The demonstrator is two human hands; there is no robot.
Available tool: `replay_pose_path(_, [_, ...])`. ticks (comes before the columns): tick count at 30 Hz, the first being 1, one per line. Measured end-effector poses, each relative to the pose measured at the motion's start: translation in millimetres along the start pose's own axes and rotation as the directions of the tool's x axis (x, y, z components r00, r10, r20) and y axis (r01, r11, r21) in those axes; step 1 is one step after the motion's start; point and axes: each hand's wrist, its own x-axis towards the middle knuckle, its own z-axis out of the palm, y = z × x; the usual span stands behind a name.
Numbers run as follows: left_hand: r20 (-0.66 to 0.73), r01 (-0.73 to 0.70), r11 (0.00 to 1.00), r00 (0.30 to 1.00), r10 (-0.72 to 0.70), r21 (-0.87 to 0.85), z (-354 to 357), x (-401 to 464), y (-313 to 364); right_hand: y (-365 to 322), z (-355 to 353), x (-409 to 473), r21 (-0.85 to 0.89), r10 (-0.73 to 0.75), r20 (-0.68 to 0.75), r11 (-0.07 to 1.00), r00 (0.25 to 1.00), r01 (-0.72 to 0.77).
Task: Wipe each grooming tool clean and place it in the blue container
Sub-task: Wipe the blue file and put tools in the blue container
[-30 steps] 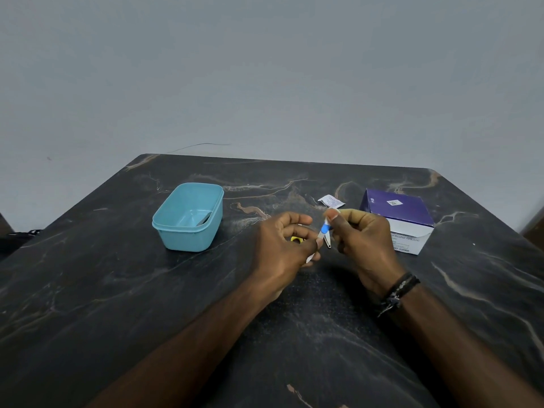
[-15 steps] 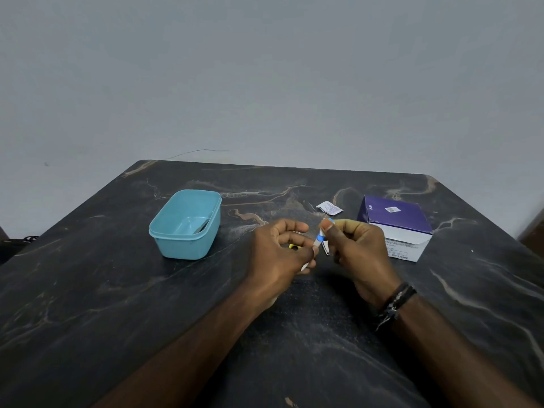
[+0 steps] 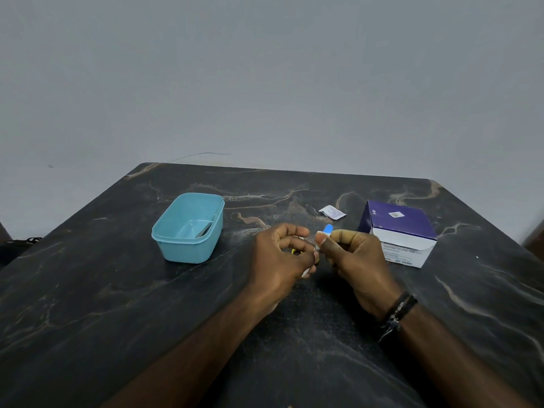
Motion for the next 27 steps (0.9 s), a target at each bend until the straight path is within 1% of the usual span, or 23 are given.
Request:
replay_pose_path(3, [0.025, 0.013, 1.000, 1.000, -0.013, 0.002, 0.8, 2.1, 2.2, 1.2, -3.7, 4.3, 0.026, 0.040, -0.073, 0.999, 0.997, -0.039])
replay_pose_path(5, [0.040, 0.017, 1.000, 0.999, -0.017, -0.001, 0.3, 3.2, 3.7, 0.9, -8.0, 7.6, 0.066, 0.039, -0.123, 0.997, 0.992, -0.031])
replay_pose_path(8, [0.044, 0.015, 1.000, 0.999, -0.015, 0.004, -1.4, 2.9, 4.0, 0.5, -9.6, 8.4, 0.090, 0.046, -0.129, 0.995, 0.991, -0.035])
replay_pose_path(11, [0.004, 0.007, 1.000, 1.000, -0.007, -0.023, -4.0, 4.0, 5.0, 1.7, -8.0, 7.8, 0.102, 0.060, -0.118, 0.994, 0.991, -0.048])
replay_pose_path(16, [-0.146, -0.026, 0.980, 0.989, -0.003, -0.195, -11.6, 9.5, 12.2, 2.5, -6.9, 5.3, 0.080, 0.118, -0.058, 0.990, 0.991, -0.113])
replay_pose_path(20, [-0.210, -0.053, 0.965, 0.978, -0.003, -0.258, -14.2, 10.6, 14.4, 3.6, -1.7, 1.7, 0.016, 0.107, 0.025, 0.994, 0.994, -0.107])
replay_pose_path(24, [-0.239, -0.057, 0.967, 0.971, -0.004, -0.248, -13.3, 10.5, 14.9, 5.4, 1.3, -2.0, -0.017, 0.112, 0.106, 0.994, 0.988, -0.111])
replay_pose_path(27, [-0.245, -0.052, 0.976, 0.970, -0.002, -0.211, -13.4, 10.4, 14.6, 6.2, 1.3, -2.6, -0.026, 0.113, 0.121, 0.993, 0.986, -0.111])
